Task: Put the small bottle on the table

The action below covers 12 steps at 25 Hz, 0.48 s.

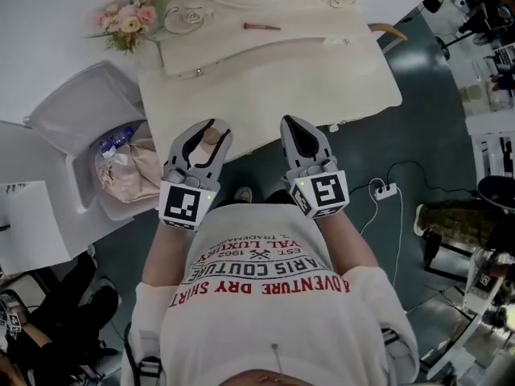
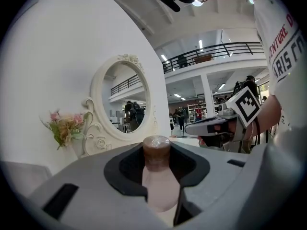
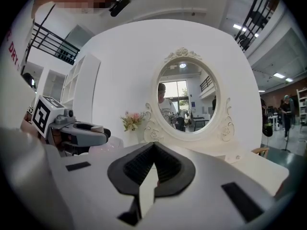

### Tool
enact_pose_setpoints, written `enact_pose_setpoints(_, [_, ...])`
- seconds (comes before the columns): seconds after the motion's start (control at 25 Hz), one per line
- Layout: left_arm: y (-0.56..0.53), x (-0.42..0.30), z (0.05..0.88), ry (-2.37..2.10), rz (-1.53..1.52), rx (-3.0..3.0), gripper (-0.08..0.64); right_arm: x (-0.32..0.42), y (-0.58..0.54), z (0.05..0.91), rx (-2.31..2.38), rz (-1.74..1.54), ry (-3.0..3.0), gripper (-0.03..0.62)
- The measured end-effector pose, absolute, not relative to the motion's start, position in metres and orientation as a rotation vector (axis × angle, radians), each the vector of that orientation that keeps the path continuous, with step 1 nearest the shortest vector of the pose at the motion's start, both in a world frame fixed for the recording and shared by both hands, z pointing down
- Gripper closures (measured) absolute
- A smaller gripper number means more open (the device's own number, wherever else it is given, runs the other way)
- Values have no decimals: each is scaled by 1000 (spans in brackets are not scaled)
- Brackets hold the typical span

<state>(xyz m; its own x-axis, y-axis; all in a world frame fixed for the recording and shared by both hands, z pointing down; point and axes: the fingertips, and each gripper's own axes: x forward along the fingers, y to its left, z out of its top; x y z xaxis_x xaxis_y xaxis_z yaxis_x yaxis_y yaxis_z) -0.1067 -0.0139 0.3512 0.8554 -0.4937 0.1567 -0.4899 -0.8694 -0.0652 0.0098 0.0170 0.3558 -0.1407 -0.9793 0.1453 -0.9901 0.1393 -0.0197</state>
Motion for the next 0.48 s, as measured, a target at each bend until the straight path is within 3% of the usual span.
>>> enact_pose_setpoints(0.48, [-81, -61, 373, 968, -314, -2990, 423, 54, -64, 375, 1839, 213, -2387, 594])
